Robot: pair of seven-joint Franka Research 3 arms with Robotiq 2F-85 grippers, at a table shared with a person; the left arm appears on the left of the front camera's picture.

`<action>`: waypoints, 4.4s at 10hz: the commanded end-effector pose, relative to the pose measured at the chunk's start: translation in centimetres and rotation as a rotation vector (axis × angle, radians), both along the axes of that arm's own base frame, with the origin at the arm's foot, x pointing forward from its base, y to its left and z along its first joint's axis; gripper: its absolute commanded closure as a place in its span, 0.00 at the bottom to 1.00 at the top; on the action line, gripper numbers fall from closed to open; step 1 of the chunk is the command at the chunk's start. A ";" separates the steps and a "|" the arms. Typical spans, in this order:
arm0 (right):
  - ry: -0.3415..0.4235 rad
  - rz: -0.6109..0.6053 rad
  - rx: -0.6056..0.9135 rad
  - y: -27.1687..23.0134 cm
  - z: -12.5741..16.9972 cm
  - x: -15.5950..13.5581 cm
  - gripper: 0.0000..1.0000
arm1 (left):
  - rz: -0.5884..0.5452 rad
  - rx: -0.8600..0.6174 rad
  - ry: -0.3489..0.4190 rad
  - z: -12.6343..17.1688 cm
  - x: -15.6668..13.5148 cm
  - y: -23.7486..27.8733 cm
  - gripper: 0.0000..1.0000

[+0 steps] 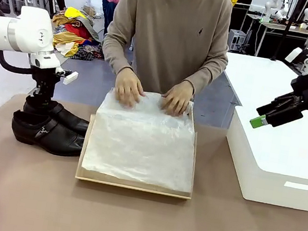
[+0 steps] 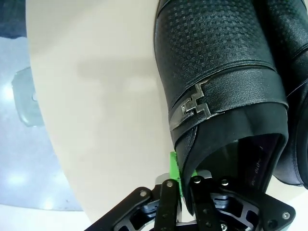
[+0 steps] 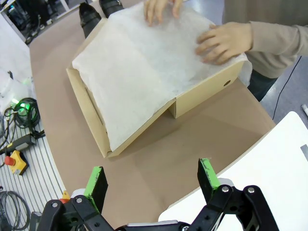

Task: Pack the shoes into the box.
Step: Place one shoe of the Shoes into the Shoes Box.

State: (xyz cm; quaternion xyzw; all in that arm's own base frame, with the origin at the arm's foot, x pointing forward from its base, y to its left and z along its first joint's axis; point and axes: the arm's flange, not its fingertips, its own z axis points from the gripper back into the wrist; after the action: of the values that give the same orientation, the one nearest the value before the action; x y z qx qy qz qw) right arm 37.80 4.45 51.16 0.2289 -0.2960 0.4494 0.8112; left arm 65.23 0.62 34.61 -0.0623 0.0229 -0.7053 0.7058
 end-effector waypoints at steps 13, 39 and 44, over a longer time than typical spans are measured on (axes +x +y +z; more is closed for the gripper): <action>-0.022 0.023 0.026 0.0 -0.2 0.3 0.00 | 0.025 0.025 -0.010 0.3 0.2 1.2 1.00; -0.022 0.023 0.026 0.0 -0.2 0.3 0.00 | 0.147 0.017 -0.208 14.8 0.1 7.4 1.00; -0.022 0.023 0.026 0.0 -0.2 0.3 0.00 | 0.172 0.011 -0.193 20.2 -1.7 6.2 1.00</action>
State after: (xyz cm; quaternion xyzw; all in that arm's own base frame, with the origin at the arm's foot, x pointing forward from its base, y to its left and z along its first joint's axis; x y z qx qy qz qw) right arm 37.81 4.44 51.14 0.2289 -0.2957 0.4495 0.8112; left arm 63.70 7.01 53.73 0.0159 -0.0474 -0.6530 0.7557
